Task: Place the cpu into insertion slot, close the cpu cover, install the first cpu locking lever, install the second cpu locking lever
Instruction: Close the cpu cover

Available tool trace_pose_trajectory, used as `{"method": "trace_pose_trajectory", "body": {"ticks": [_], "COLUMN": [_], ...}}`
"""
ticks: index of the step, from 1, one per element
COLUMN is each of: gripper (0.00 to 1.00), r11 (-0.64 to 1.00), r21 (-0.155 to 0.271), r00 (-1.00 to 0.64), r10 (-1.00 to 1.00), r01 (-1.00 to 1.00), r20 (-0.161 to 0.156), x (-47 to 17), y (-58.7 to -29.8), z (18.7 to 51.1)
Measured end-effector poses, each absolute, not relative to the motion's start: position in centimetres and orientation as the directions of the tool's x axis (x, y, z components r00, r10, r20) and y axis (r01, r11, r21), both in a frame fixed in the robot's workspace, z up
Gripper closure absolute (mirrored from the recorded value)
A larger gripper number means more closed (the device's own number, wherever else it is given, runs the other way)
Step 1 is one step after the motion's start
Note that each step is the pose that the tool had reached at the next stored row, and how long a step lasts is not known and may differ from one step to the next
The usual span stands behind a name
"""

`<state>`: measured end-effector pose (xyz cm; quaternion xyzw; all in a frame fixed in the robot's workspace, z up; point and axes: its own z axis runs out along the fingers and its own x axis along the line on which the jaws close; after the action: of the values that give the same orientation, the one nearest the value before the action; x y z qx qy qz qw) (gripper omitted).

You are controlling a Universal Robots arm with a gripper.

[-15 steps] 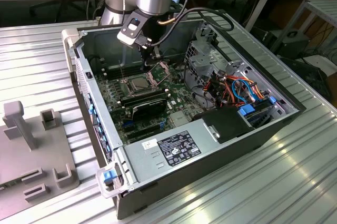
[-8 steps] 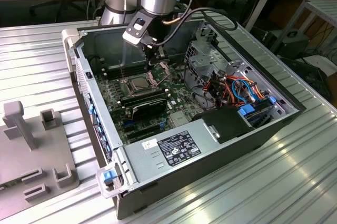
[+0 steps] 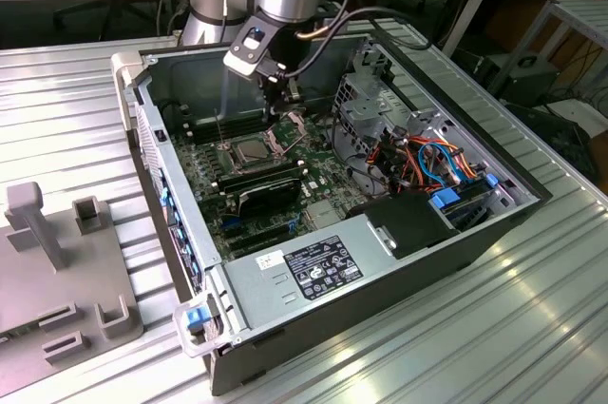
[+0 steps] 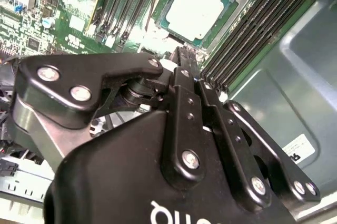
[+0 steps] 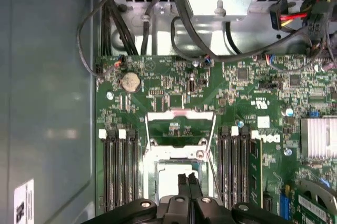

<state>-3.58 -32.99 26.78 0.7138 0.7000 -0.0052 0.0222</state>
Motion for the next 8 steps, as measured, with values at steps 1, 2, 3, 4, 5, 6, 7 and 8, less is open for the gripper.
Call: {"method": "trace_pose_trajectory", "body": {"ticks": [1,2,3,4,5,6,7,8], "gripper": [0.89,0.89,0.89,0.89,0.89,0.89,0.89,0.89], "r11": [-0.019,-0.019,-0.019,-0.019,-0.019,-0.019,-0.019,-0.019], "r21": [0.024,0.024,0.024,0.024,0.024,0.024,0.024,0.024], "r00": [0.020,0.020,0.020,0.020,0.020,0.020,0.020,0.020], "r10": [0.999,0.999,0.999,0.999,0.999,0.999,0.999,0.999], "r01": [1.000,1.000,1.000,1.000,1.000,1.000,1.000,1.000], "r20": [-0.039,-0.039,-0.039,-0.039,-0.039,-0.039,-0.039,-0.039], "x": [-3.2,-2.6,-2.2,-1.6,-0.8,-0.2,0.5,0.9], "y": [-33.0,-33.0,-33.0,-33.0,-33.0,-33.0,-33.0,-33.0], "z": [26.8,26.8,26.8,26.8,26.8,26.8,26.8,26.8]}}
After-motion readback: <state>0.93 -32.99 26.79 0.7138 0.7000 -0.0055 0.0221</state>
